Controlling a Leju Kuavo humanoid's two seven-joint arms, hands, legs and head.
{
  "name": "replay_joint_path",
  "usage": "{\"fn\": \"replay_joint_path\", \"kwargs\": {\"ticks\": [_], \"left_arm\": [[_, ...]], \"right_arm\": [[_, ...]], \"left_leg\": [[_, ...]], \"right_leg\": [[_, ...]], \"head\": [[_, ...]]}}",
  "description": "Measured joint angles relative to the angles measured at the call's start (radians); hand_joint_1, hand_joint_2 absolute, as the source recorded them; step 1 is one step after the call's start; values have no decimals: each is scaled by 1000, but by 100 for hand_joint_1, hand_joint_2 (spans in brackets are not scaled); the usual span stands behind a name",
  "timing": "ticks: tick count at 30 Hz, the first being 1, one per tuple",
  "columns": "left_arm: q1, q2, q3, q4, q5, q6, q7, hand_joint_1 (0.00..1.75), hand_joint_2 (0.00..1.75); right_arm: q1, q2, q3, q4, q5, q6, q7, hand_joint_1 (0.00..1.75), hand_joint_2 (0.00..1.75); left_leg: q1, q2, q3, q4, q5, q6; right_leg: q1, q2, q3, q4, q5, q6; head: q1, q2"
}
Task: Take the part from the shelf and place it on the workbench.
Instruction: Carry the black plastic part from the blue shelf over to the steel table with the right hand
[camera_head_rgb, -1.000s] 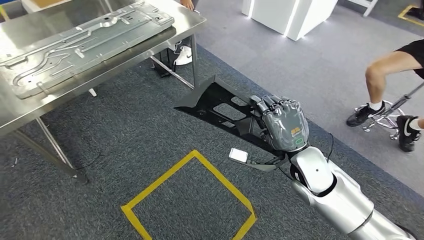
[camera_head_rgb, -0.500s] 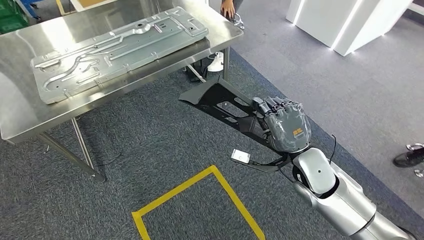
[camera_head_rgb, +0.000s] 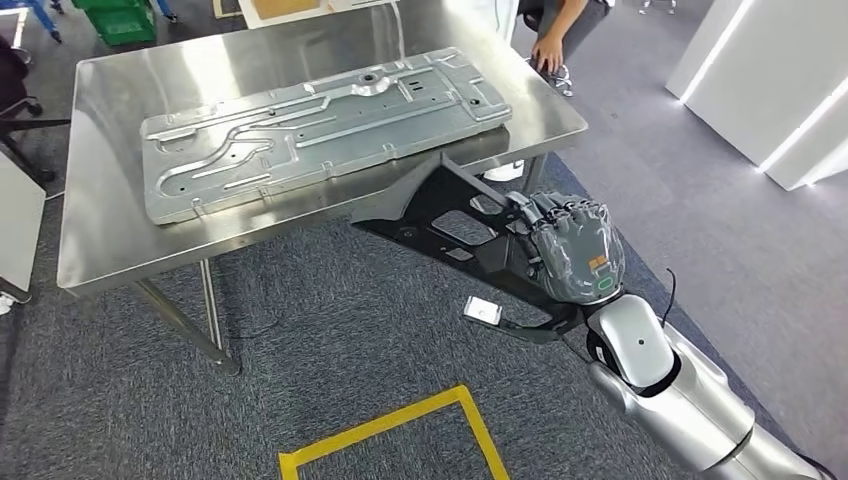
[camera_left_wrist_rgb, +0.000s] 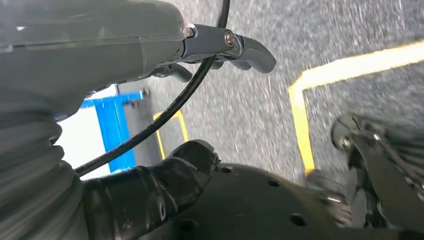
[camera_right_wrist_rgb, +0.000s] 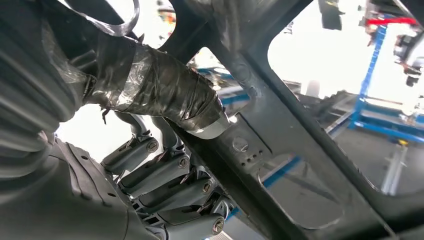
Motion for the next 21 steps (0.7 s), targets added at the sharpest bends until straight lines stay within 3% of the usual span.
{"fn": "replay_joint_path", "kwargs": {"ticks": [1,2,4,5,6,8,10,11,12,13,15,16,17,18,20,21], "left_arm": [[2,0,0,0,0,0,0,0,175],[5,0,0,1,0,0,1,0,175],[12,0,0,3,0,0,1,0,175],[14,0,0,4,0,0,1,0,175],[15,-1,0,4,0,0,0,0,175],[10,0,0,4,-1,0,0,0,175],[6,1,0,4,-2,0,1,0,175],[4,2,0,4,-3,0,1,0,175],[2,2,0,4,-4,0,2,0,175],[1,2,0,4,-5,0,3,0,175],[2,3,0,4,-8,0,5,0,175],[4,3,0,4,-9,0,5,0,175],[7,3,0,4,-10,0,5,0,175],[11,3,1,4,-10,0,5,0,175],[21,6,2,4,-6,2,2,0,175],[24,6,2,4,-4,2,1,0,175]], "right_arm": [[0,0,0,0,0,0,0,175,175],[1,0,0,0,0,0,0,175,175],[5,-2,2,4,1,2,0,175,175],[7,-4,2,6,2,4,0,175,175],[8,-6,3,8,3,8,-1,175,175],[-8,-8,2,5,4,20,0,175,175],[-41,-15,0,2,4,46,1,175,175],[-60,-21,0,0,1,66,0,175,175],[-83,-30,0,0,-6,89,-2,175,175],[-111,-39,1,0,-17,113,-7,175,175],[-179,-55,1,1,-48,157,-23,175,175],[-215,-60,1,3,-63,176,-32,175,175],[-252,-64,1,5,-80,196,-40,175,175],[-290,-66,1,9,-96,218,-44,175,175],[-373,-65,4,29,-134,277,-52,175,175],[-414,-63,5,42,-147,304,-57,175,175]], "left_leg": [[3,-17,27,0,-21,-4],[7,-33,54,1,-43,-9],[11,-62,100,7,-90,-21],[13,-74,116,8,-112,-28],[14,-82,129,10,-127,-35],[16,-83,114,52,-109,-48],[13,-22,34,182,-42,-61],[12,16,-20,252,-30,-68],[12,48,-72,301,-45,-74],[12,62,-116,325,-89,-77],[12,68,-175,312,-190,-76],[11,69,-193,281,-216,-72],[8,69,-204,234,-200,-64],[4,71,-211,171,-125,-51],[-9,71,-225,65,83,-26],[-14,69,-230,44,154,-19]], "right_leg": [[-3,1,-22,-34,-11,7],[-7,7,-39,-86,27,14],[-16,37,-61,-203,224,21],[-16,51,-63,-234,307,16],[-14,55,-60,-247,352,6],[-9,39,-37,-241,330,-21],[-11,19,1,-259,304,-39],[-11,10,27,-272,291,-43],[-10,-2,56,-284,275,-46],[-9,-14,86,-295,259,-46],[-8,-36,149,-312,226,-46],[-6,-43,181,-319,208,-46],[-2,-51,213,-325,189,-45],[1,-58,238,-330,169,-44],[10,-63,277,-325,123,-38],[13,-63,286,-321,101,-34]], "head": [[0,0],[0,0],[1,0],[1,0],[1,0],[2,0],[0,0],[-1,0],[-2,0],[-1,0],[-1,0],[-2,0],[-1,0],[-1,0],[0,0],[0,0]]}}
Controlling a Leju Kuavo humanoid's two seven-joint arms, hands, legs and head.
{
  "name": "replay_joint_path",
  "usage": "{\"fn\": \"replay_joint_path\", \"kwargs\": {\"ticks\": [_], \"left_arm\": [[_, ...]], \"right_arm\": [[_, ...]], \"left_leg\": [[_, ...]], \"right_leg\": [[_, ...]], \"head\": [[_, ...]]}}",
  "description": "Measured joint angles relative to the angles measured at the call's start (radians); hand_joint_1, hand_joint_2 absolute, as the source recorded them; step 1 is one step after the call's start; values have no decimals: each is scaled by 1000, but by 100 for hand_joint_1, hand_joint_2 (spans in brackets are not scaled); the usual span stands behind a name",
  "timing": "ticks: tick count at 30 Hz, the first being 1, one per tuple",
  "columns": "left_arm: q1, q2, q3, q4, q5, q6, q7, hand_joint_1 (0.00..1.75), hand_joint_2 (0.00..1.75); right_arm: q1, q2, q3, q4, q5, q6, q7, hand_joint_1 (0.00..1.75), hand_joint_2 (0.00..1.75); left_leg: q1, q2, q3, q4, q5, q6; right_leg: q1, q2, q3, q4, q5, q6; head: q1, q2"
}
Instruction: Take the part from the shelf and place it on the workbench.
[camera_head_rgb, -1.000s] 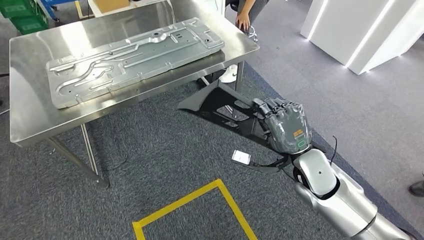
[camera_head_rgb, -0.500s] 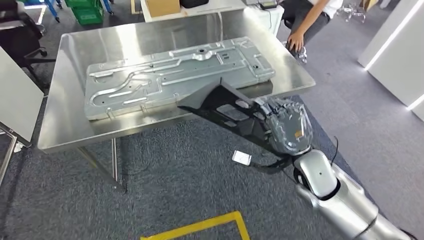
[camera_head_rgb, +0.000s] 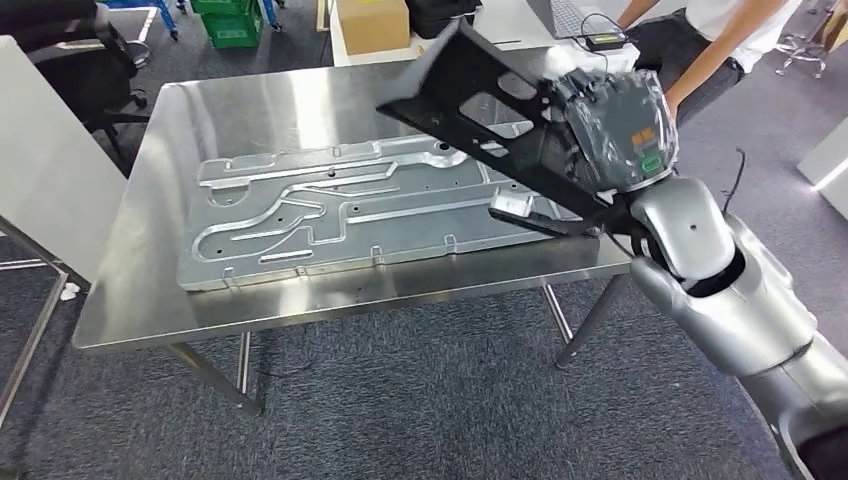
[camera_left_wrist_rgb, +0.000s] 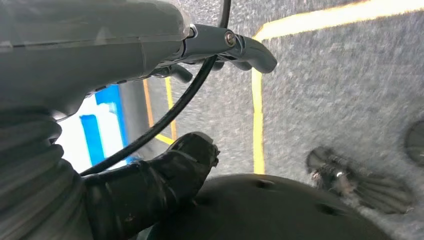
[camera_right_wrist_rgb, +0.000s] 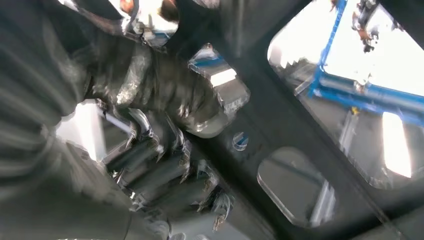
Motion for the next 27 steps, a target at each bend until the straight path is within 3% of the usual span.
{"fn": "replay_joint_path", "kwargs": {"ticks": [1,4,6,8,9,10,12,13,14,15,18,27], "left_arm": [[0,0,0,0,1,0,-1,0,175],[-9,-2,0,0,1,0,-2,0,175],[-19,-3,0,0,1,1,-2,0,175],[-27,-4,0,0,1,1,-1,0,175],[-27,-4,0,0,1,1,0,0,175],[-26,-4,1,0,1,0,0,0,175],[-24,-5,1,0,3,-2,0,0,175],[-24,-6,1,0,3,-4,0,0,175],[-24,-7,1,0,3,-5,-1,0,175],[-24,-7,1,0,3,-6,-2,0,175],[-24,-7,2,0,2,-7,-3,0,175],[-27,-7,2,0,-1,-19,-10,0,175]], "right_arm": [[-43,2,1,13,-9,21,-5,175,175],[-156,5,-3,37,-11,44,-7,175,175],[-215,8,-3,61,-4,58,-4,175,175],[-251,13,2,98,1,75,-1,175,175],[-259,17,6,116,2,83,-1,175,175],[-265,21,13,134,2,91,-2,175,175],[-285,29,28,167,2,111,-4,175,175],[-297,33,37,184,1,121,-6,175,175],[-309,37,47,203,0,131,-9,175,175],[-317,42,57,222,-2,138,-13,175,175],[-327,64,83,276,-6,142,-19,175,175],[-323,131,142,437,-1,139,-19,175,175]], "left_leg": [[-3,-4,-4,1,20,3],[1,-12,11,9,-6,15],[5,-19,31,-3,-20,23],[5,-29,51,-8,-36,25],[5,-35,62,-8,-44,25],[5,-41,73,-8,-53,24],[4,-52,91,-8,-67,20],[3,-58,95,-7,-71,17],[3,-62,97,-7,-73,13],[3,-65,96,-5,-75,11],[4,-68,93,-2,-78,10],[5,-65,102,-11,-77,2]], "right_leg": [[3,1,9,4,-17,6],[-2,13,17,18,-54,18],[-4,41,-42,126,-100,21],[-4,55,-146,269,-132,24],[-4,56,-189,305,-120,24],[-4,57,-216,303,-82,24],[-3,61,-230,202,42,17],[-1,66,-227,149,93,12],[1,71,-222,109,124,7],[3,75,-215,81,132,3],[4,78,-195,54,115,-1],[7,80,-189,55,113,-8]], "head": [[1,0],[2,0],[3,0],[3,0],[3,0],[3,0],[3,0],[3,0],[3,0],[3,0],[2,0],[2,0]]}}
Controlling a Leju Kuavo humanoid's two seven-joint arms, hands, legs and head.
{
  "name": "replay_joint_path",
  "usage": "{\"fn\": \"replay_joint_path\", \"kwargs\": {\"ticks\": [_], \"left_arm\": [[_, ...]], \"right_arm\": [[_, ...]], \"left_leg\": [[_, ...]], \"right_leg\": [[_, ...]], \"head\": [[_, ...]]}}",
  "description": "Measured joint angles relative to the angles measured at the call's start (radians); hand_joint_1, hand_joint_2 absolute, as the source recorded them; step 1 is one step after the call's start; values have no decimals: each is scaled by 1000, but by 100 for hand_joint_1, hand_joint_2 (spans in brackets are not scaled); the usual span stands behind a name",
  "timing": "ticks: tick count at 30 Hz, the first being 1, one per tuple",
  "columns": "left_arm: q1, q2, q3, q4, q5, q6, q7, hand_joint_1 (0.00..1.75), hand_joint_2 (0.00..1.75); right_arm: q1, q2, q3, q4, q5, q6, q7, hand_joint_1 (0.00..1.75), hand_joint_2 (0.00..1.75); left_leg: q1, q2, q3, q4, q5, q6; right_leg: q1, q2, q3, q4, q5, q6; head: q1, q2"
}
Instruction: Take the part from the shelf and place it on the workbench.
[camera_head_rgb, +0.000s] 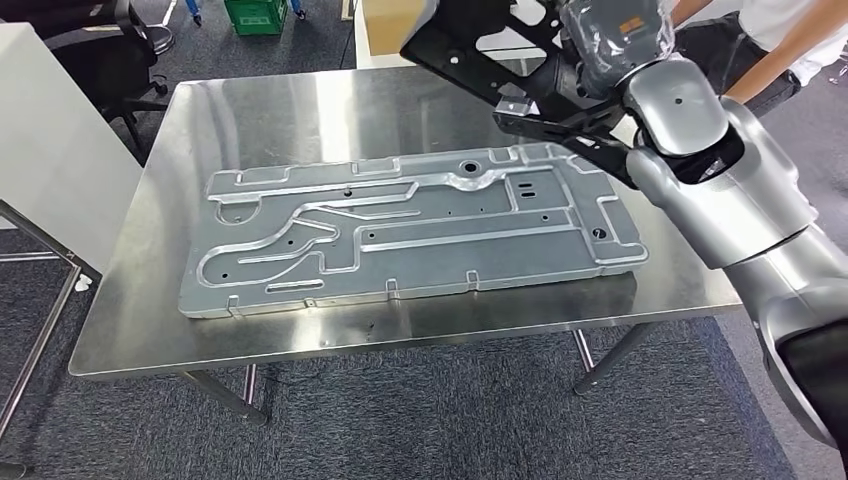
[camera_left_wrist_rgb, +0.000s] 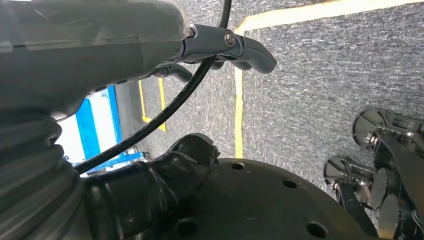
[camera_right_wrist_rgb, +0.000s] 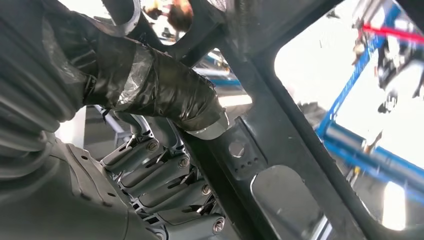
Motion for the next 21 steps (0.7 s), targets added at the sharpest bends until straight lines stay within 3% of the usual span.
{"fn": "replay_joint_path", "kwargs": {"ticks": [9,16,21], "left_arm": [[-1,-1,0,0,-9,4,-1,0,175],[0,-2,0,0,-11,14,0,0,175],[0,-2,0,0,-11,10,-1,0,175]], "right_arm": [[80,164,73,272,14,-48,28,175,175],[92,218,98,355,24,-56,31,175,175],[96,240,105,386,34,-57,31,175,175]], "left_leg": [[0,1,4,-1,1,-7],[-4,0,2,5,-3,-4],[-4,1,8,-4,-3,9]], "right_leg": [[0,1,3,0,1,-3],[-5,1,4,-2,1,0],[-6,-2,6,1,-7,14]], "head": [[0,0],[0,0],[0,0]]}}
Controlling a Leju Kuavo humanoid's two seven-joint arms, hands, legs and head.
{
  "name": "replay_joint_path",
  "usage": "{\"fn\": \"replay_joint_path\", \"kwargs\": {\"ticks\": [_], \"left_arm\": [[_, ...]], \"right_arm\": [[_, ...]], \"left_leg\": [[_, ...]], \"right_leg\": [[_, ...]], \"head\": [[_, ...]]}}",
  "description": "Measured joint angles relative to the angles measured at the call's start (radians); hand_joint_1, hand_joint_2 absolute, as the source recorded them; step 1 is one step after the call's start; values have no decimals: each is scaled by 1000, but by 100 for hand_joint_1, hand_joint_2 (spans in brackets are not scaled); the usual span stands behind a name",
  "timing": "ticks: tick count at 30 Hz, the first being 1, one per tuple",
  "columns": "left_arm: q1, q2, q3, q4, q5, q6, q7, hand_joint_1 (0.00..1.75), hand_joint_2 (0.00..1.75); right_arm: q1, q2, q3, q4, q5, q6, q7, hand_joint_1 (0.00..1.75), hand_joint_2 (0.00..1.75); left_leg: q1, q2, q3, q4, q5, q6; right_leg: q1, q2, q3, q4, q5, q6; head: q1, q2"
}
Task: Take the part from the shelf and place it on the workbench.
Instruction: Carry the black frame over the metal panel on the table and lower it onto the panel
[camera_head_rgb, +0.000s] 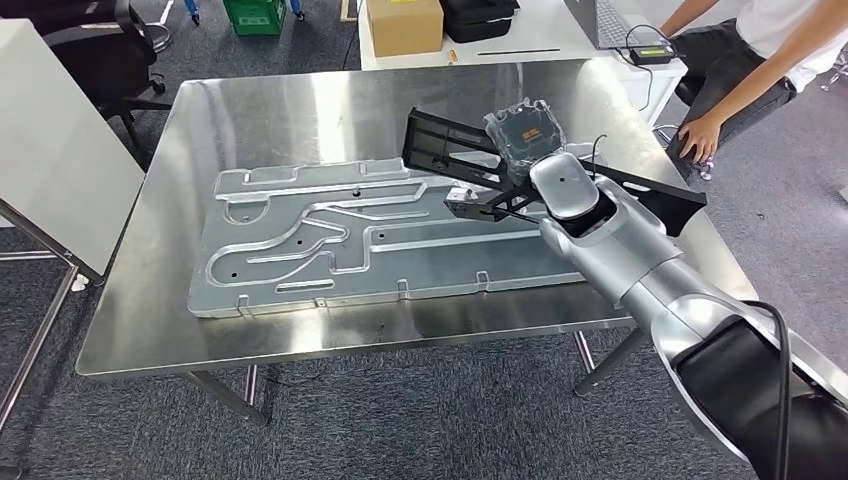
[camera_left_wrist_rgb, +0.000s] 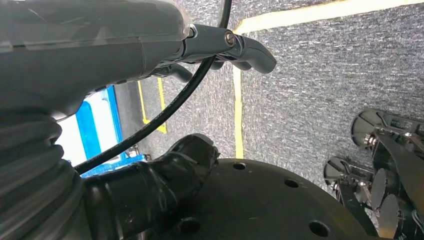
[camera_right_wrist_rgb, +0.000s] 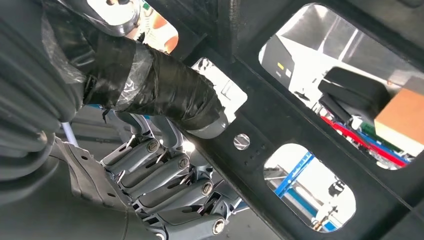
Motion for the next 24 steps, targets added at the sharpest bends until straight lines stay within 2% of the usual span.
{"fn": "replay_joint_path", "kwargs": {"ticks": [2,4,5,6,7,8,10,11,12,14,15,16,18,19,20,21,22,23,24], "left_arm": [[0,0,0,0,0,-4,-1,0,175],[0,0,0,0,1,-7,-1,0,175],[0,0,0,0,2,-7,-1,0,175],[0,0,0,0,2,-7,-1,0,175],[0,0,0,0,3,-7,-1,0,175],[0,0,0,0,3,-7,-1,0,175],[0,-2,0,0,4,-8,-1,0,175],[0,-3,0,1,4,-8,-1,0,175],[1,-4,0,1,5,-9,-1,0,175],[2,-4,1,1,5,-10,-2,0,175],[2,-4,1,1,5,-11,-2,0,175],[2,-3,1,0,6,-12,-3,0,175],[2,-2,3,0,8,-13,-7,0,175],[2,-1,4,0,10,-13,-8,0,175],[1,0,5,0,12,-14,-10,0,175],[1,1,6,0,13,-14,-12,0,175],[1,3,7,0,14,-15,-13,0,175],[1,4,9,0,15,-16,-14,0,175],[2,5,11,0,16,-19,-15,0,175]], "right_arm": [[2,10,2,11,3,0,0,175,175],[9,19,5,23,7,-1,-1,175,175],[15,23,7,30,9,-1,-1,175,175],[22,26,9,37,11,-1,-1,175,175],[28,30,11,42,13,-1,-1,175,175],[31,32,13,48,14,-1,-2,175,175],[32,34,14,58,16,-3,-1,175,175],[32,35,14,63,16,-5,-1,175,175],[32,38,14,68,16,-6,-1,175,175],[33,45,14,76,15,-8,-1,175,175],[34,51,14,80,15,-8,-1,175,175],[34,54,14,84,14,-8,-1,175,175],[35,59,14,95,13,-8,-1,175,175],[36,59,14,101,13,-8,-1,175,175],[38,59,14,107,14,-8,-1,131,131],[40,60,14,112,14,-9,-1,87,87],[41,61,14,117,14,-9,-1,44,44],[42,62,14,121,15,-9,0,0,0],[41,65,14,125,16,-10,0,0,0]], "left_leg": [[5,0,9,-11,4,7],[5,-2,11,-12,4,10],[5,-5,11,-11,3,11],[4,-11,11,-10,3,11],[3,-19,11,-7,2,10],[2,-28,11,-4,1,8],[2,-46,9,2,-2,4],[3,-53,6,4,-2,0],[5,-59,3,5,-2,-5],[6,-70,1,3,0,-18],[3,-61,0,5,-4,-23],[1,-39,-5,20,-16,-30],[4,24,-45,108,-69,-46],[12,44,-77,173,-100,-54],[21,54,-108,233,-122,-63],[29,59,-126,267,-127,-71],[36,62,-125,263,-113,-79],[42,64,-102,220,-84,-86],[48,68,-64,149,-48,-93]], "right_leg": [[2,-4,-28,61,-36,5],[0,-7,-94,190,-95,6],[0,-8,-127,247,-112,6],[0,-9,-147,276,-111,5],[0,-8,-148,265,-89,2],[2,-2,-128,214,-50,-3],[4,32,-70,76,17,-20],[6,45,-51,31,33,-26],[8,53,-42,9,37,-29],[8,38,-35,-2,40,-33],[5,30,-29,-10,44,-36],[0,22,-21,-19,48,-40],[-5,4,-9,-30,52,-45],[-7,-3,-8,-31,52,-46],[-8,-10,-8,-31,51,-44],[-11,-17,-7,-30,49,-42],[-15,-22,-5,-29,46,-38],[-19,-27,-2,-28,43,-33],[-24,-30,1,-25,39,-26]], "head": [[0,0],[0,0],[0,0],[0,0],[0,0],[0,0],[0,0],[-1,0],[-1,0],[-1,0],[-2,0],[-4,0],[-9,0],[-11,0],[-11,0],[-11,0],[-11,0],[-12,0],[-11,0]]}}
